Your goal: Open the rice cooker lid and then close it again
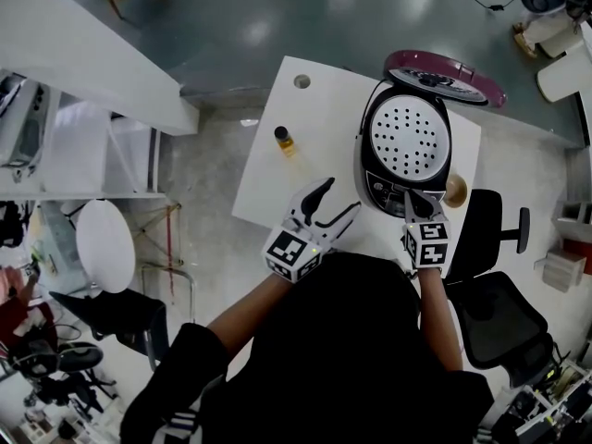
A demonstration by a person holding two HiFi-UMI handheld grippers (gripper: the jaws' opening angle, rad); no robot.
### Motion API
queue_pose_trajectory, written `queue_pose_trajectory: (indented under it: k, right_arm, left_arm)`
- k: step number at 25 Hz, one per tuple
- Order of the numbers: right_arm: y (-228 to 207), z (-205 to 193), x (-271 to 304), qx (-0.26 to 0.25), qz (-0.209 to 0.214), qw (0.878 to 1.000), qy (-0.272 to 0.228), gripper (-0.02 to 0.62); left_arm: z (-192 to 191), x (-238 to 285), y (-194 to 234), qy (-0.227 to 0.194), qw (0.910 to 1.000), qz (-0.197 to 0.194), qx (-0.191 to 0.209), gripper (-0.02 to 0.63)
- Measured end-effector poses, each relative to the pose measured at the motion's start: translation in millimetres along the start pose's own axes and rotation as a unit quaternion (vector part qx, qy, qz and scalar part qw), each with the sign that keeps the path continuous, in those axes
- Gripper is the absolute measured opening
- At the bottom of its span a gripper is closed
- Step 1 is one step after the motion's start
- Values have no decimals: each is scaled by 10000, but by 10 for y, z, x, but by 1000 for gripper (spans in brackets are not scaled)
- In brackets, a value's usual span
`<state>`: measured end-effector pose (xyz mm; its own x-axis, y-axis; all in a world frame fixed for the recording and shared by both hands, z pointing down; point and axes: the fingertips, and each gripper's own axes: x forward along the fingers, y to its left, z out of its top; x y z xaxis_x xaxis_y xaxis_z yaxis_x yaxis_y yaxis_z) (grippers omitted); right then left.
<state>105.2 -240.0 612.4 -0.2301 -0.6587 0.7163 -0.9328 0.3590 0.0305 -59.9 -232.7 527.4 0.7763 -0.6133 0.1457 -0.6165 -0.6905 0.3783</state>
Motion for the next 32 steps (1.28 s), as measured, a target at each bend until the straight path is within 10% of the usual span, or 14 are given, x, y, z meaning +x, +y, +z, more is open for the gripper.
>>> queue_pose_trajectory:
  k: [32]
  right_arm:
    - [-114,182,-258,-89,1091,9924,-569,0]
  left_arm:
    - [373,386,-387,-187,9962,821,233,265]
